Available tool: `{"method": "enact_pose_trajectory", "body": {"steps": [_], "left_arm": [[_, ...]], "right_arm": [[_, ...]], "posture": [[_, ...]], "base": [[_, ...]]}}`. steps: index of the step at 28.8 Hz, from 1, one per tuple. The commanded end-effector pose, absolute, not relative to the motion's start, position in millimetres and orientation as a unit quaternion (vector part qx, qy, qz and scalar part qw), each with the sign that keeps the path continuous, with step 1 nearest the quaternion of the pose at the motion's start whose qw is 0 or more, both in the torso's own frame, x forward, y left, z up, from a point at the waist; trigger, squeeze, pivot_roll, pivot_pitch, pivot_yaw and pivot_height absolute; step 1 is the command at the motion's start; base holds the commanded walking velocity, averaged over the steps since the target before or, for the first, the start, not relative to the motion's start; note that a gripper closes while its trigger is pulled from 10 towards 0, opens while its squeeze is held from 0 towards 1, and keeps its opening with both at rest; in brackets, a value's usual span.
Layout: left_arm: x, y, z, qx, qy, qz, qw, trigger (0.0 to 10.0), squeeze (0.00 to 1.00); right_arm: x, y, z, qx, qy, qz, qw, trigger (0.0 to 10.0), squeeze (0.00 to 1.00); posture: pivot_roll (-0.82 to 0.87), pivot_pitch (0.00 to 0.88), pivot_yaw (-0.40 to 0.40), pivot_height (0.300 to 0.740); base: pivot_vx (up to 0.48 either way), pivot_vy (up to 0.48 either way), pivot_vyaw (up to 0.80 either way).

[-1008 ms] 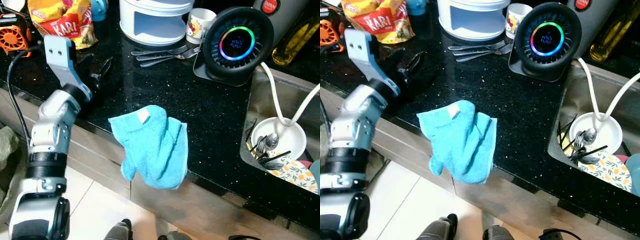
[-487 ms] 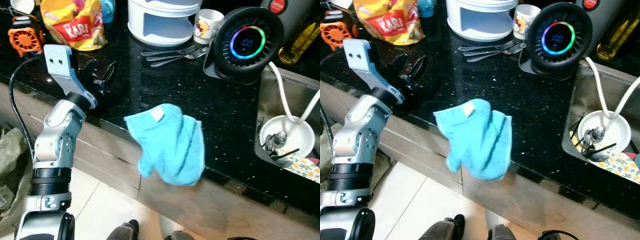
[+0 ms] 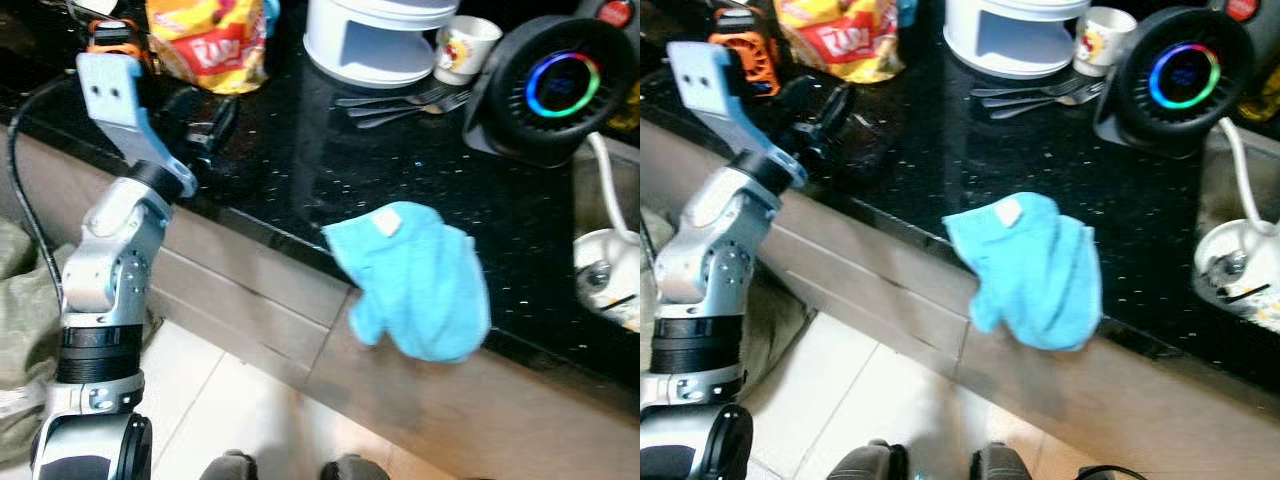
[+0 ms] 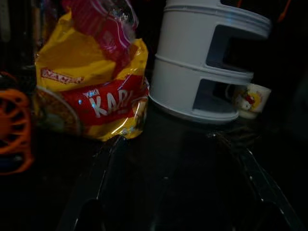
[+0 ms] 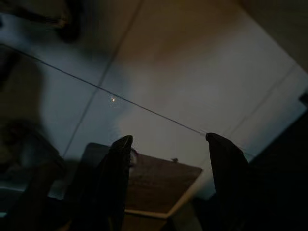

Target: Kitchen organization

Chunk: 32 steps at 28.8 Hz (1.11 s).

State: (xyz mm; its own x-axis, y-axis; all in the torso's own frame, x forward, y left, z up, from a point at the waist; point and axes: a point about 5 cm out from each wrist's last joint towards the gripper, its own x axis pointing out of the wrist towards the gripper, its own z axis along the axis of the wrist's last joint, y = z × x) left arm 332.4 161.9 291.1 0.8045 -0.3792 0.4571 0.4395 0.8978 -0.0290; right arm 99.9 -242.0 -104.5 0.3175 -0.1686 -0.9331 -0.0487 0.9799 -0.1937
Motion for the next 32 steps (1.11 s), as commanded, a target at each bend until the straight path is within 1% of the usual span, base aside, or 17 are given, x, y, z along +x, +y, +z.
{"method": "enact_pose_trajectory", "body": {"steps": [1,15,21,24,29,32], "left_arm": [[331.5,159.8,290.5,-0.071,-0.221,-0.220,0.948,10.0,0.00],[329.1,162.1,290.9,-0.066,-0.224,-0.205,0.951,10.0,0.00],[330.0,163.4,289.6,-0.065,-0.215,-0.195,0.955,10.0,0.00],[331.6,163.4,289.5,-0.076,-0.214,-0.190,0.955,10.0,0.00],[329.8,161.1,292.0,-0.069,-0.219,-0.204,0.952,10.0,0.00],[328.6,160.3,293.6,-0.069,-0.222,-0.210,0.950,10.0,0.00]], "right_arm": [[88.4,-242.9,-107.1,-0.092,0.597,-0.040,0.796,10.0,0.00],[85.6,-244.8,-107.2,-0.092,0.600,-0.041,0.794,10.0,0.00],[84.3,-245.0,-107.4,-0.092,0.601,-0.042,0.793,10.0,0.00],[84.3,-244.7,-107.5,-0.092,0.601,-0.041,0.793,10.0,0.00],[84.3,-244.4,-107.6,-0.092,0.601,-0.041,0.793,10.0,0.00],[84.2,-244.1,-107.7,-0.096,0.604,-0.035,0.791,10.0,0.00]], "posture": [[0.12,0.192,-0.065,0.740],[0.12,0.195,-0.068,0.740],[0.11,0.190,-0.067,0.740],[0.12,0.188,-0.068,0.740],[0.12,0.186,-0.068,0.740],[0.12,0.183,-0.070,0.740]], "base": [[0.000,0.000,0.00],[0.000,0.000,0.00],[0.000,-0.480,0.00],[0.000,0.000,0.00],[0.000,0.000,0.00],[0.000,0.000,-0.56]]}}
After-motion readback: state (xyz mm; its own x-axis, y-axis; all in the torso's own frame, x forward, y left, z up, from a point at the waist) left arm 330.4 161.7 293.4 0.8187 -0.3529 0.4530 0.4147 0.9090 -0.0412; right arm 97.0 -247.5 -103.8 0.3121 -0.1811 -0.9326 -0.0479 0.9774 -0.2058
